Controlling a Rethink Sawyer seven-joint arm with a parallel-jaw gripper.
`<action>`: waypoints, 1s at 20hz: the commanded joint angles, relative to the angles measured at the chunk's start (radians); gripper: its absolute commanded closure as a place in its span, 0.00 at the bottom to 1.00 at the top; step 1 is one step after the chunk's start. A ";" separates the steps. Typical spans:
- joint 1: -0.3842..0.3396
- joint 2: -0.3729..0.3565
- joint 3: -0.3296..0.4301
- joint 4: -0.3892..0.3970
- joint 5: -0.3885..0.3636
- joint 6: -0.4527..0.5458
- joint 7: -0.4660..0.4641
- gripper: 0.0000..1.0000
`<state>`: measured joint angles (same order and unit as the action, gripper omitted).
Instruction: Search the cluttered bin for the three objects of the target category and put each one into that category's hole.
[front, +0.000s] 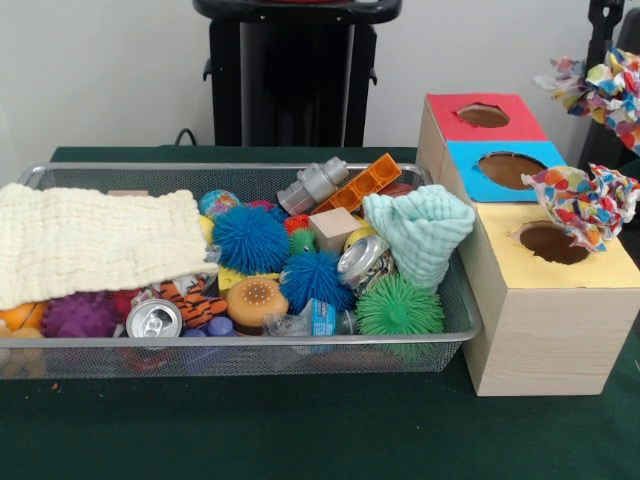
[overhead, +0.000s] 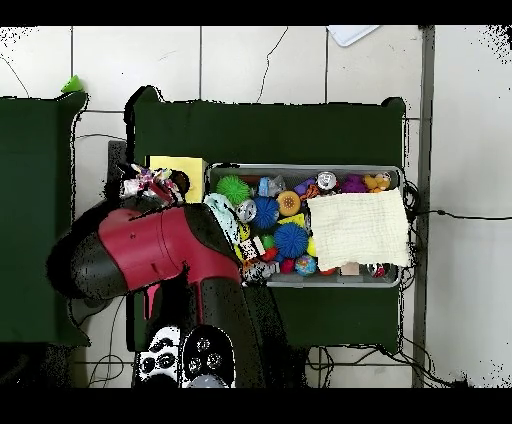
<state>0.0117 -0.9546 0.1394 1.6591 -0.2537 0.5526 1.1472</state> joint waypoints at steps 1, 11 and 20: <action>0.001 0.061 -0.013 0.114 0.004 0.012 0.201 1.00; 0.018 0.130 -0.031 0.114 0.016 -0.074 0.248 1.00; 0.023 0.132 -0.032 0.141 0.067 -0.059 0.260 1.00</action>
<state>0.0396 -0.8587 0.1110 1.7029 -0.2332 0.5020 1.1472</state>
